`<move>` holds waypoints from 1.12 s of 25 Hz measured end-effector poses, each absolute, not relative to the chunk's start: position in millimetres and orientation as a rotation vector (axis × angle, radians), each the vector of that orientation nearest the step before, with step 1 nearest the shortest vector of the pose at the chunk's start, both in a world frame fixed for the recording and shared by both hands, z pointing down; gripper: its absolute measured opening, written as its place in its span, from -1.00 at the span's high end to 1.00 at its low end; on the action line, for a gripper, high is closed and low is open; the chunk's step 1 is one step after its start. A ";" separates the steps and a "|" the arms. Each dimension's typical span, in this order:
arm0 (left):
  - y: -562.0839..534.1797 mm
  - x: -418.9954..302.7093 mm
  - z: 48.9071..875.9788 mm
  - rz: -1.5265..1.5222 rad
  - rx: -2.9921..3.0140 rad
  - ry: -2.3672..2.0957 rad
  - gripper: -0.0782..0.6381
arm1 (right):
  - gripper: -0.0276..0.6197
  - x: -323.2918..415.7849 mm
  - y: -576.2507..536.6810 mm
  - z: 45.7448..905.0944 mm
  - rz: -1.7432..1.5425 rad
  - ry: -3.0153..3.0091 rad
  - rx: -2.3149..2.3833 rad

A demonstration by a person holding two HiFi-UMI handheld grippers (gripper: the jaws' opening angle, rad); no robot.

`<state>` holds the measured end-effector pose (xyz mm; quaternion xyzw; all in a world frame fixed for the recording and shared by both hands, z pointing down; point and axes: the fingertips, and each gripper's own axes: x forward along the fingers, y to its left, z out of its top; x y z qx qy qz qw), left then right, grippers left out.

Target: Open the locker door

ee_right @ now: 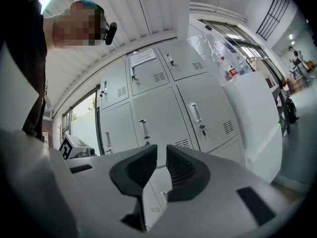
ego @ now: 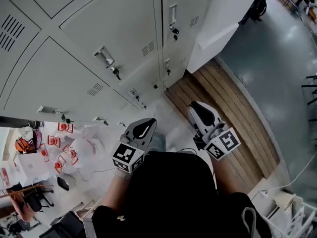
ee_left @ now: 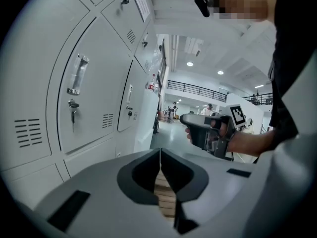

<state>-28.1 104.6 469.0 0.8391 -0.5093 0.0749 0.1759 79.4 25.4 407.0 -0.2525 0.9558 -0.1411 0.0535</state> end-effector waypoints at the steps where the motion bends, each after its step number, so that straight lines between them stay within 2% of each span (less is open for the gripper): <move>1: 93.9 -32.4 466.9 0.213 2.388 -1.432 0.71 | 0.73 74.3 14.9 404.5 -0.421 2.901 -0.775; 17: -27.7 -93.8 443.5 0.226 2.470 -1.393 0.71 | 0.70 4.7 -153.9 353.9 -0.231 2.901 -0.812; 28: -58.9 -100.6 439.2 0.135 2.255 -1.691 0.71 | 0.34 -30.3 -220.8 348.3 -0.212 3.019 -0.591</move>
